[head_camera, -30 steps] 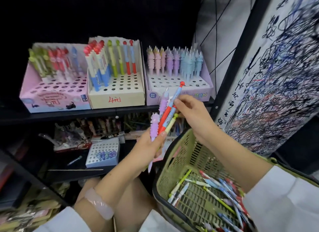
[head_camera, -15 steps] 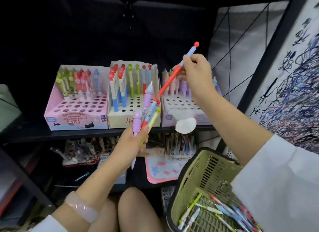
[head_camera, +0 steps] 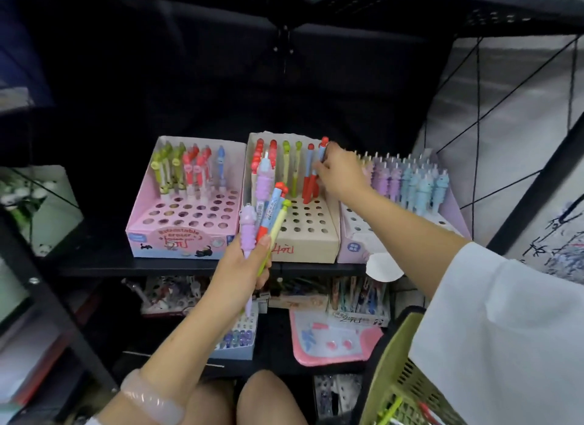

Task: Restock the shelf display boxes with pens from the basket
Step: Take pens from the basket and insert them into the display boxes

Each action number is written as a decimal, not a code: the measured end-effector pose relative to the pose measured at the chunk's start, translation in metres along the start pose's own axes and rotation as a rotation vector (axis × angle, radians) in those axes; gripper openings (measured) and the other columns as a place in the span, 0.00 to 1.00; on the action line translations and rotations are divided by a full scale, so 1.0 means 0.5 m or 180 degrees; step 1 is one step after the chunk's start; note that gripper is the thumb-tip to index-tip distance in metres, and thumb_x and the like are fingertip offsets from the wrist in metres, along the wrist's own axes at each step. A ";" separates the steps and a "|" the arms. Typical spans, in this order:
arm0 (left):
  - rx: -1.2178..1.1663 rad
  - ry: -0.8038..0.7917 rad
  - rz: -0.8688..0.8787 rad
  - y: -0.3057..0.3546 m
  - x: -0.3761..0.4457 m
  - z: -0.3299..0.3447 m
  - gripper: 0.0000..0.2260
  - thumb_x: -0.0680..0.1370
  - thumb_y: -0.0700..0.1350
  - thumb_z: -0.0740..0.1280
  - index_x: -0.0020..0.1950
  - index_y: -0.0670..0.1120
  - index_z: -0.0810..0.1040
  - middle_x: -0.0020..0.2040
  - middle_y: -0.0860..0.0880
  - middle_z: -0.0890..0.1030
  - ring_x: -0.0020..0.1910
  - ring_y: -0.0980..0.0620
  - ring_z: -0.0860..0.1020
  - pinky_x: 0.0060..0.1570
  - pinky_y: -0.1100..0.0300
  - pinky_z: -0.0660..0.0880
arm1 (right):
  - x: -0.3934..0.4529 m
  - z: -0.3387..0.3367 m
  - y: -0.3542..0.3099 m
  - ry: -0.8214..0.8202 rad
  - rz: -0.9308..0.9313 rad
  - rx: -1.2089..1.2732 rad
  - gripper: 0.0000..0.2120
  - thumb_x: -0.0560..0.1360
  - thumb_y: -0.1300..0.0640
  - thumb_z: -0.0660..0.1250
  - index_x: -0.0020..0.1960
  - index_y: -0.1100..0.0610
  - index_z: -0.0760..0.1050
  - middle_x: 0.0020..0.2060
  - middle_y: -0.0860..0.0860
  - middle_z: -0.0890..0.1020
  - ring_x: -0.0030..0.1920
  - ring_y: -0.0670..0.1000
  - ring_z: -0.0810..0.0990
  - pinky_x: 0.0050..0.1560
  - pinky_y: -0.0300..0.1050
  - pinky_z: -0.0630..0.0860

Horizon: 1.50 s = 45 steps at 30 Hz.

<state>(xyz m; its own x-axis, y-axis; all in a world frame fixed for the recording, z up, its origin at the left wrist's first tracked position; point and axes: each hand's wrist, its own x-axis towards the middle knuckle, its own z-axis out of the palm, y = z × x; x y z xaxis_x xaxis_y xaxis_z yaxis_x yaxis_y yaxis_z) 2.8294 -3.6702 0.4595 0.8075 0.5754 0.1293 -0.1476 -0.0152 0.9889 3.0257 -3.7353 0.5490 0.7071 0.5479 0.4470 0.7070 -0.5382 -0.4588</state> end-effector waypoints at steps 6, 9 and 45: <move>0.0007 -0.0099 0.0065 0.000 0.003 0.002 0.08 0.81 0.44 0.58 0.44 0.47 0.73 0.32 0.50 0.69 0.23 0.60 0.65 0.23 0.68 0.65 | 0.011 0.020 -0.021 -0.0706 0.0145 -0.1041 0.17 0.78 0.60 0.60 0.31 0.59 0.65 0.30 0.52 0.72 0.34 0.52 0.72 0.38 0.44 0.69; 0.0007 -0.0058 0.0111 0.000 0.000 -0.002 0.07 0.81 0.45 0.58 0.44 0.47 0.73 0.32 0.50 0.69 0.24 0.60 0.66 0.24 0.68 0.65 | -0.003 0.010 -0.022 -0.0369 0.0132 -0.0827 0.18 0.78 0.58 0.62 0.30 0.61 0.69 0.29 0.54 0.76 0.32 0.52 0.74 0.41 0.45 0.75; -0.0106 0.0146 -0.0032 -0.007 -0.002 -0.016 0.10 0.80 0.46 0.60 0.42 0.43 0.74 0.25 0.56 0.73 0.23 0.59 0.67 0.24 0.68 0.65 | 0.030 -0.065 -0.013 0.0579 -0.0248 0.0020 0.11 0.80 0.55 0.59 0.53 0.63 0.70 0.39 0.60 0.81 0.37 0.57 0.82 0.43 0.53 0.79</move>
<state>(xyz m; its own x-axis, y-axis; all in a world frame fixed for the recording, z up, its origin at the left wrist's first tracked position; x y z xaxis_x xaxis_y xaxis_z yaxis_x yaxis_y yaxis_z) 2.8244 -3.6643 0.4552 0.7822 0.6123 0.1153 -0.1592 0.0175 0.9871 3.0321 -3.7445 0.5834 0.6410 0.4625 0.6125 0.7599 -0.4943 -0.4221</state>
